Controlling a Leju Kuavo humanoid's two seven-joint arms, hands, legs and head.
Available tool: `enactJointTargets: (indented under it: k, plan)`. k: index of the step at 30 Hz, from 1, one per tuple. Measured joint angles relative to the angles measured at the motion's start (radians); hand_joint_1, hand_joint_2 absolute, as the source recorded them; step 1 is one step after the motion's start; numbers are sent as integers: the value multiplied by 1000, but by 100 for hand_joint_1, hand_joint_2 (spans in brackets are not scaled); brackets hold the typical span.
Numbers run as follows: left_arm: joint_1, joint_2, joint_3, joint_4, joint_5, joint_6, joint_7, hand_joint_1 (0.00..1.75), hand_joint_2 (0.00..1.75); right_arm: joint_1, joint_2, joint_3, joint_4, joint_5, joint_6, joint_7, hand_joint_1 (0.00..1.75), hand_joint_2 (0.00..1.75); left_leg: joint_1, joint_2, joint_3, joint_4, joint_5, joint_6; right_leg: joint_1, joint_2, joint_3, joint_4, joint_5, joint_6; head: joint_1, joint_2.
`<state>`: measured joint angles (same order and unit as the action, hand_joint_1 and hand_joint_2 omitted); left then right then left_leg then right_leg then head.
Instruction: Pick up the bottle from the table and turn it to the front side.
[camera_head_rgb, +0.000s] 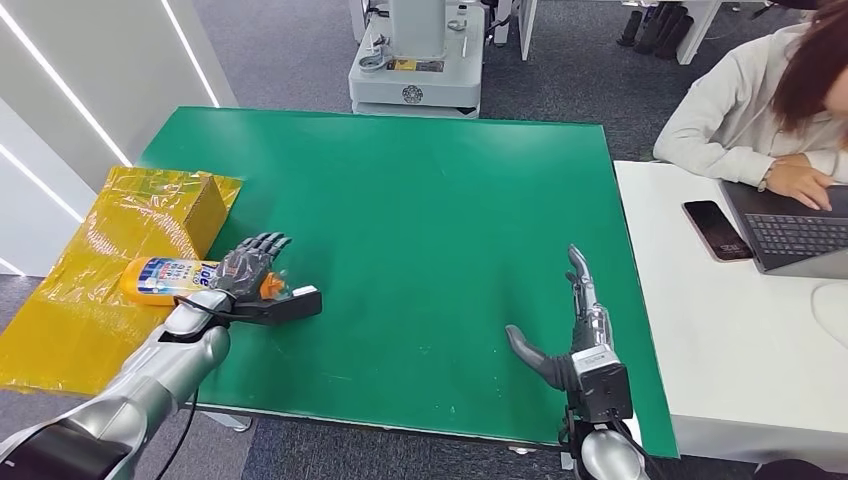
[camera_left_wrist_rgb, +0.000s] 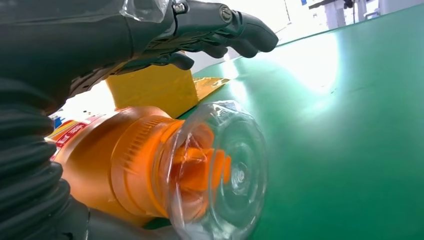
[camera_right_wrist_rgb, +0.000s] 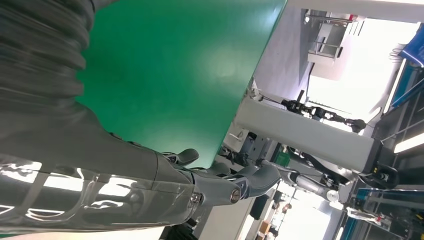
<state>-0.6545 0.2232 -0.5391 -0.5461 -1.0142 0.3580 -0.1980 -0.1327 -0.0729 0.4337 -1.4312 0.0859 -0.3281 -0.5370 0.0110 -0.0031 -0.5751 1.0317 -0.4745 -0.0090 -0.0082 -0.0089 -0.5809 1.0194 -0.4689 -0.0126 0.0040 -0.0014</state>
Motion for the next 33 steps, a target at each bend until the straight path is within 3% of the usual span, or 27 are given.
enactJointTargets:
  k: [5, 10, 12, 15, 17, 23, 28, 33]
  plan:
    - [35, -24, 52, 4, 159, 131, -139, 0, 175, 1, 0, 0, 18, -38, -3, -21, 0, 175, 0, 1, 0, 0, 0, 0, 0, 1, -1, 0, 0, 0, 0, 0]
    - [57, -44, 92, 3, 205, 168, -185, 0, 175, 3, 0, 0, 29, -48, -5, -27, 0, 175, 0, 2, -1, 0, 0, 0, 0, 1, -2, 0, 0, 0, 0, 0]
    - [86, -66, 135, -11, 287, 207, -267, 0, 175, 6, 0, 0, 38, -64, -9, -33, 0, 175, 0, 2, -1, 0, 0, 0, 0, 2, -2, 0, 0, 0, 0, 0]
    - [150, -100, 176, -124, 475, 297, -441, 0, 175, 14, 0, 2, 44, -107, -24, -47, 0, 175, 0, 2, -2, 0, -1, 0, 0, 2, -3, -1, 0, 0, 0, 0]
    - [209, -136, 188, -248, 530, 333, -490, 0, 175, 23, 0, 9, 51, -138, -35, -63, 0, 175, 0, 1, -2, 0, -1, 0, 0, 1, -2, -2, 0, 0, 0, 0]
    - [341, -260, 168, -555, 583, 340, -505, 0, 175, 43, 4, 53, 75, -192, -73, -91, 0, 175, 0, 2, -4, 1, -3, 3, 0, 1, -3, -3, 0, 1, 0, 0]
    - [361, -273, 69, -651, 877, 307, -505, 0, 175, 73, 20, 68, 63, -213, -110, -95, 0, 175, 0, 1, -4, 1, -3, 3, 0, 0, -3, -3, 0, 1, 0, 0]
    - [383, -279, -26, -681, 956, 196, -505, 0, 175, 124, 43, 67, 8, -196, -118, -69, 0, 175, 0, 2, -4, 1, -3, 3, 0, 1, -3, -3, -1, 1, 0, 0]
